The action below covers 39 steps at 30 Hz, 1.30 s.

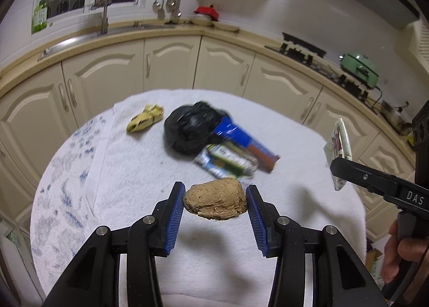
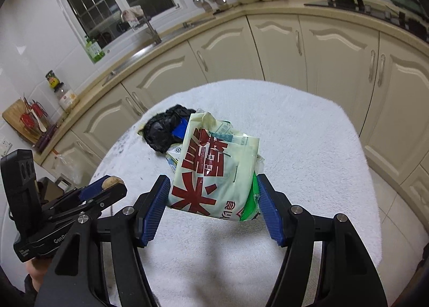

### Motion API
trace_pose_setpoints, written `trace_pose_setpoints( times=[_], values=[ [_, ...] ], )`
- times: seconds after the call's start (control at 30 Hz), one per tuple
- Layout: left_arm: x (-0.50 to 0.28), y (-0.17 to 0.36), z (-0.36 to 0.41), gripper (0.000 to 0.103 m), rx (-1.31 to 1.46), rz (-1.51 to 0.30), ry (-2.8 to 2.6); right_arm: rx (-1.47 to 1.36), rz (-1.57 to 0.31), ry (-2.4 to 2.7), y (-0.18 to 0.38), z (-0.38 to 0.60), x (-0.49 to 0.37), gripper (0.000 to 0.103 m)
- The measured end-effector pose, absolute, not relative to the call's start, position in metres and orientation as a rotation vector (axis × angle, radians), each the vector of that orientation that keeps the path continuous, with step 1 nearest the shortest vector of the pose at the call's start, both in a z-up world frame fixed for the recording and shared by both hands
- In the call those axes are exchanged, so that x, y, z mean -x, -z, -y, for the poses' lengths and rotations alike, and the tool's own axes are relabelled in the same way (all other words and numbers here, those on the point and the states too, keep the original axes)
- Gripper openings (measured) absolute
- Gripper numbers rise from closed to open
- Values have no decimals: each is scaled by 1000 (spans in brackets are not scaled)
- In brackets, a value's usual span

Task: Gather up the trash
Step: 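Carry the walnut and rice bag toward the blue bin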

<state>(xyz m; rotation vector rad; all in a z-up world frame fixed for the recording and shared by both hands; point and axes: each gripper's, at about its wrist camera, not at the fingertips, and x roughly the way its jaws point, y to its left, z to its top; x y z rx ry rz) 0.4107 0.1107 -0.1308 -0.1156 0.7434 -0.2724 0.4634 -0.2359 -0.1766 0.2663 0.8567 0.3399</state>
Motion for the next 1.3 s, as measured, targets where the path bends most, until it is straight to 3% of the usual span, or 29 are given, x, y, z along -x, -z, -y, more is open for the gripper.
trace_pose_setpoints(
  times=[0.3, 0.77, 0.97, 1.3],
  values=[
    [-390, 90, -68, 42, 54, -659, 358, -336, -744, -288, 144, 287, -429, 66],
    [-381, 65, 69, 42, -45, -576, 597, -441, -607, -42, 116, 422, -358, 66],
    [-398, 85, 149, 42, -90, -626, 716, -497, -613, 62, 132, 483, -337, 66],
    [-458, 142, 272, 42, -199, -800, 825, -653, -740, 139, 216, 566, -341, 66]
  ],
)
